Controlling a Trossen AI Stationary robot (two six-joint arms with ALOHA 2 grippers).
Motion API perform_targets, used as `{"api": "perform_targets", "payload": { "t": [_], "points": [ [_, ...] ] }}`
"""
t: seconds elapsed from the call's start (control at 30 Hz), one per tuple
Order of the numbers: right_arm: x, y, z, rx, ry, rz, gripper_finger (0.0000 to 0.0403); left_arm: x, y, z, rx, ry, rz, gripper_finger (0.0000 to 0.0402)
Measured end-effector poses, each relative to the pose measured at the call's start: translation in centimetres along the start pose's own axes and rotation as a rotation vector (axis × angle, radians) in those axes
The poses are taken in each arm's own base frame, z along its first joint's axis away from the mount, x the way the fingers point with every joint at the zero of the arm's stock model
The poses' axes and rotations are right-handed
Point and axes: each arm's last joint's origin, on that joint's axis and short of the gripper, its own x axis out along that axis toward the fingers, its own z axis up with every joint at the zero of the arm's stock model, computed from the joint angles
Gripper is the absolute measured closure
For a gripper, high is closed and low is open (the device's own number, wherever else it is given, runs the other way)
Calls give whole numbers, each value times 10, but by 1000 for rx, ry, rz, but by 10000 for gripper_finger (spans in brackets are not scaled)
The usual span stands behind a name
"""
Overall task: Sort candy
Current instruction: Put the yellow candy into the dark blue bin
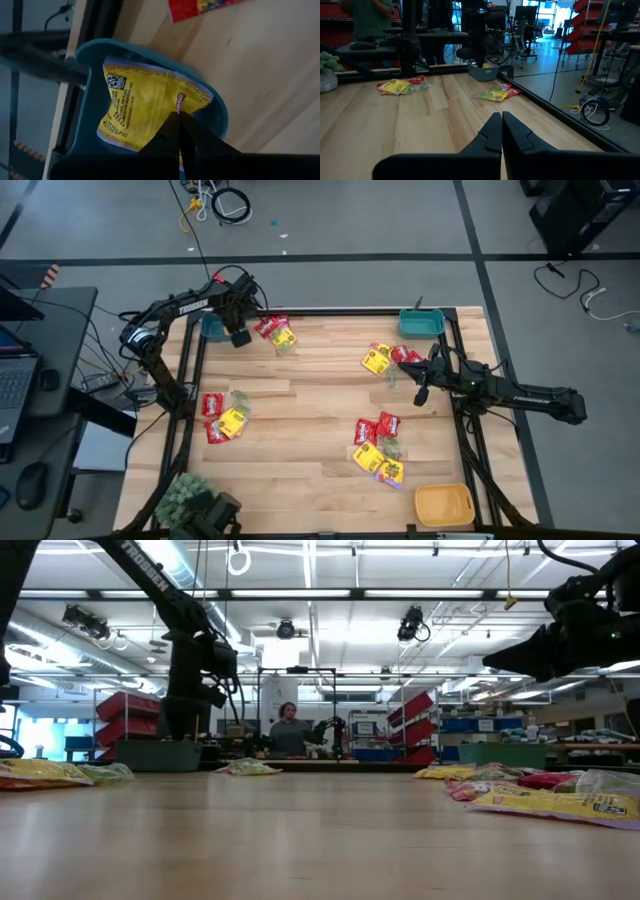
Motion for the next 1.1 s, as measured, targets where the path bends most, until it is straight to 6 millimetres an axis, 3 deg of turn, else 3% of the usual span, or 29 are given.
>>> {"api": "perform_targets", "payload": {
  "t": [0.33,0.8,1.1],
  "points": [
    [0,0,0,0,0,0,403,0,-1,0,34,-2,-8,394],
    [0,0,0,0,0,0,403,-4,-12,6,80,38,83,323],
    [0,0,0,0,0,0,403,-39,-11,27,48,-52,158,291]
  ]
}}
